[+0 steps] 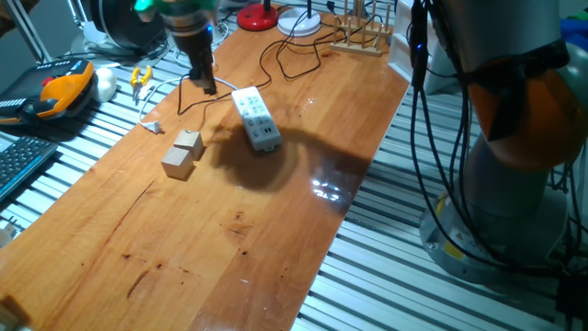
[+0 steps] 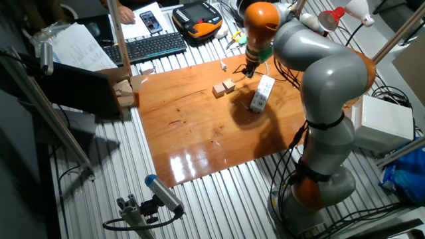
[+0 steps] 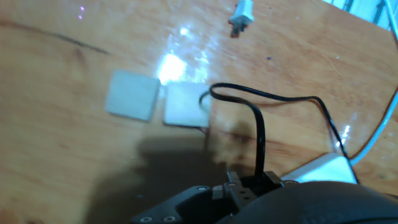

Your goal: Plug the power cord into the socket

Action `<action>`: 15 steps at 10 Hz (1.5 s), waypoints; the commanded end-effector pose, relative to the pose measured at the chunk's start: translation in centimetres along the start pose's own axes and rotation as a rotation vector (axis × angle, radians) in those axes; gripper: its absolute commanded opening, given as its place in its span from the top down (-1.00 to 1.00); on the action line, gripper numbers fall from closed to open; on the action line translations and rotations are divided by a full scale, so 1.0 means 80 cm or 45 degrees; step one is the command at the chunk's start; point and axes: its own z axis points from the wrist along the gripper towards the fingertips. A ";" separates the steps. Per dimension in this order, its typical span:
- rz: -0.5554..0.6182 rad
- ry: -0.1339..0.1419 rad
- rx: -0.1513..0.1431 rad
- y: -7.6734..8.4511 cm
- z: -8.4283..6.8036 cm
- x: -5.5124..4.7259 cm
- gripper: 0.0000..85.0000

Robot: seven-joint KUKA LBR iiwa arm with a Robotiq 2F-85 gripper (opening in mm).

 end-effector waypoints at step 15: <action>0.017 -0.110 -0.092 -0.045 0.047 0.045 1.00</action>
